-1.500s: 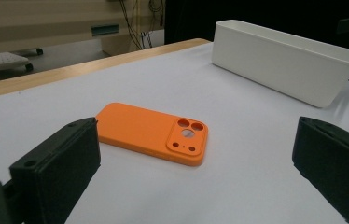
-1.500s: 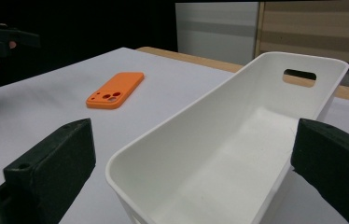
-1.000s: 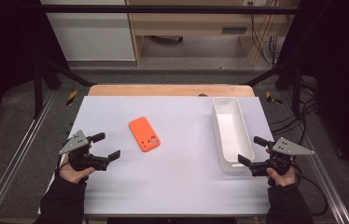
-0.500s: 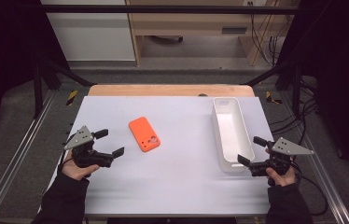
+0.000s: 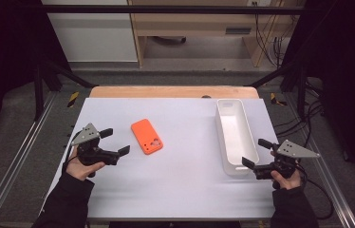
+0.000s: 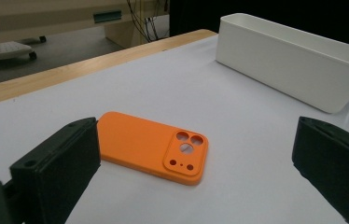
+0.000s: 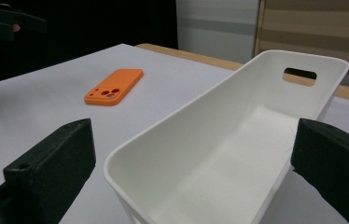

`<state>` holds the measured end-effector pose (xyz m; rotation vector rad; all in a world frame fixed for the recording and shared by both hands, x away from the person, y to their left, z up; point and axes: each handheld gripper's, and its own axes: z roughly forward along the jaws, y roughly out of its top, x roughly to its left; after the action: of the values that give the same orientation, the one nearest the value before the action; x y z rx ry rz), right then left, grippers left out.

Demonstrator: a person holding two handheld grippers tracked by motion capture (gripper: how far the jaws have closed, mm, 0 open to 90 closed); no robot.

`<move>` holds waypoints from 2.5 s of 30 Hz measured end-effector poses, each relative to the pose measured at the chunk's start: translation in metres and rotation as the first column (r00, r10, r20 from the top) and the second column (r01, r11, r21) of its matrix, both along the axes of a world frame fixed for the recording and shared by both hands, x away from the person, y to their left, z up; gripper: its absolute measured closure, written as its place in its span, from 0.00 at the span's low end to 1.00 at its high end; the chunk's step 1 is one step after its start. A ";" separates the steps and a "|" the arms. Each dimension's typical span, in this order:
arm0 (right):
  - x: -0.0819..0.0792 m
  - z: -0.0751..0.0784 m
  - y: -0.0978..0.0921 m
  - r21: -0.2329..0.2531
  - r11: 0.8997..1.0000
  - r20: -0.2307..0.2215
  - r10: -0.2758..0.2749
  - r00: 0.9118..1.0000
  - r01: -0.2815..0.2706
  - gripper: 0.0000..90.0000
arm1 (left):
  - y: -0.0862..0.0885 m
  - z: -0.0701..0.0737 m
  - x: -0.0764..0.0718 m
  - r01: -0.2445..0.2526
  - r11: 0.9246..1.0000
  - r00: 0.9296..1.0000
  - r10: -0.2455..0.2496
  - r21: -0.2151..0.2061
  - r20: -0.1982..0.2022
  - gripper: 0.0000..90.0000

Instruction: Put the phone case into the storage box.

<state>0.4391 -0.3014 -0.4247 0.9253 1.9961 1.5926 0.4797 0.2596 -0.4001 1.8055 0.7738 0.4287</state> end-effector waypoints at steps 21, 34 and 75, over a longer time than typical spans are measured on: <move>-0.001 0.001 -0.001 -0.004 1.000 0.004 -0.002 1.000 0.002 0.00 | -0.028 0.006 0.027 0.006 0.997 1.000 -0.004 0.074 -0.024 0.01; -0.001 0.002 -0.001 -0.004 1.000 0.004 0.000 1.000 0.000 0.00 | -0.041 0.009 0.046 0.003 0.995 0.999 0.001 0.104 -0.034 0.01; 0.000 0.001 0.001 -0.013 1.000 -0.002 0.004 1.000 -0.004 0.00 | -0.080 0.007 0.105 -0.034 0.978 0.997 0.048 0.205 -0.063 0.01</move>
<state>0.4393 -0.3002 -0.4239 0.9187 2.0084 1.5791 0.5850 0.1799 -0.3931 2.0061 0.8400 0.4907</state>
